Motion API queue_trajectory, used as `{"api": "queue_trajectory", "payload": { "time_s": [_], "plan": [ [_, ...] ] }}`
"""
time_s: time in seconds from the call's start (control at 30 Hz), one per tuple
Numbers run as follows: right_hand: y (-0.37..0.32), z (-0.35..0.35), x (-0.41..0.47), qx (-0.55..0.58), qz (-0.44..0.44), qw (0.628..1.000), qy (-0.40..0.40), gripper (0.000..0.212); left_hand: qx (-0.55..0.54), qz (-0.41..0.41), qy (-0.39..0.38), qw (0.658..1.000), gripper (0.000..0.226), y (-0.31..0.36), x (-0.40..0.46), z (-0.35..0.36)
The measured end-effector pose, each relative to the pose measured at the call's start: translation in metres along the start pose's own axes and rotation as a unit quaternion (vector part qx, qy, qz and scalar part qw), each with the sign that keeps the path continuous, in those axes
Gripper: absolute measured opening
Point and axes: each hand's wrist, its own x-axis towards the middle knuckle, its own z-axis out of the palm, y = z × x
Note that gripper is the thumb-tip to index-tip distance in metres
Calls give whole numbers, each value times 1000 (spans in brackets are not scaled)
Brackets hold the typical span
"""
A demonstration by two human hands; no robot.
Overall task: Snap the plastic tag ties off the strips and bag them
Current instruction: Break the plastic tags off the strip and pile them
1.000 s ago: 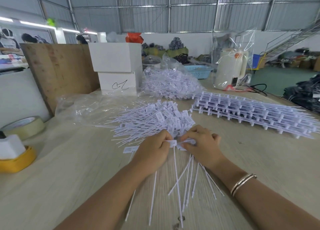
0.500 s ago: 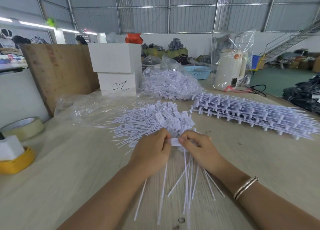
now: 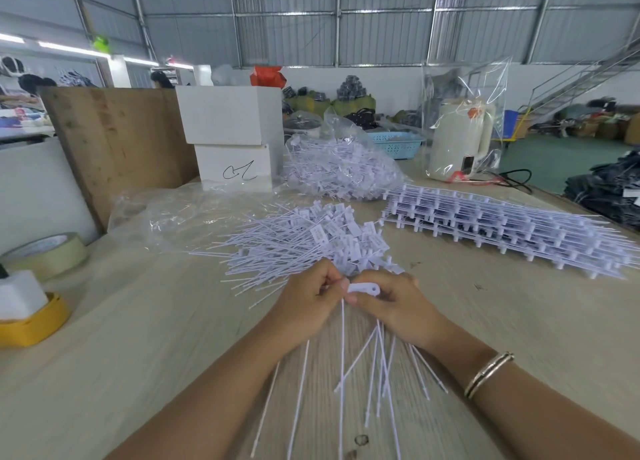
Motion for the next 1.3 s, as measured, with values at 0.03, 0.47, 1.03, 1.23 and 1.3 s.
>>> {"api": "queue_trajectory", "payload": {
  "time_s": [0.03, 0.47, 1.03, 1.23, 1.3],
  "plan": [
    [1, 1, 1, 0, -2, 1000, 10, 14, -25, -16, 0, 1000, 19, 0, 1, 0],
    [3, 5, 0, -116, -101, 983, 102, 11, -155, -67, -2, 986, 21, 5, 0, -1],
    [11, -8, 6, -157, 23, 974, 163, 23, -208, -54, 83, 973, 26, 1, 7, -2],
    [23, -4, 9, -257, 90, 955, 117, 22, -65, -16, 49, 997, 27, -3, 4, 0],
    [24, -3, 10, -279, 76, 949, 122, 21, -9, 18, 42, 999, 26, -2, 2, 1]
  ]
}}
